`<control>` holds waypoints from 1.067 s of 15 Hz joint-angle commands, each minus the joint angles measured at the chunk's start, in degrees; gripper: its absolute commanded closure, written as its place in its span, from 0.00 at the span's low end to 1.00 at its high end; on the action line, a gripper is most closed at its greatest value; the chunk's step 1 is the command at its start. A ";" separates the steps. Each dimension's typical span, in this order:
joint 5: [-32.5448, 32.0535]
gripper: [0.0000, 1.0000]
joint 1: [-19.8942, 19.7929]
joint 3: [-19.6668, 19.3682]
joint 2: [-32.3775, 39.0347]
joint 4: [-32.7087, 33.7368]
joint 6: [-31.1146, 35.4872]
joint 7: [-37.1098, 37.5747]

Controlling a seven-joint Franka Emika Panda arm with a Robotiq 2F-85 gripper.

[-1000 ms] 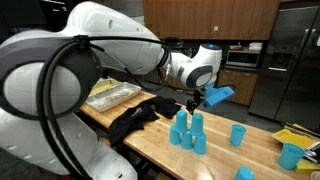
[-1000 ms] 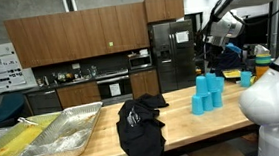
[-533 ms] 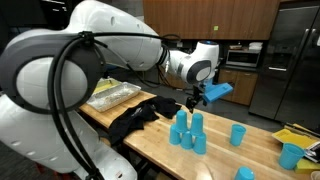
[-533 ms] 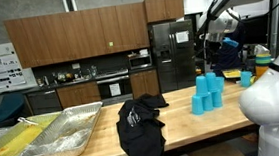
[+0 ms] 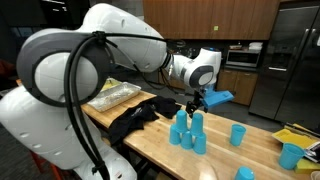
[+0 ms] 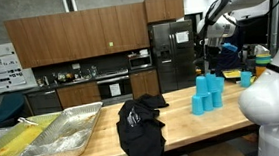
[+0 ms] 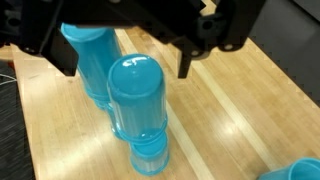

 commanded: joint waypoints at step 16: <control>0.18 0.10 -0.97 0.87 3.78 1.20 -1.55 0.40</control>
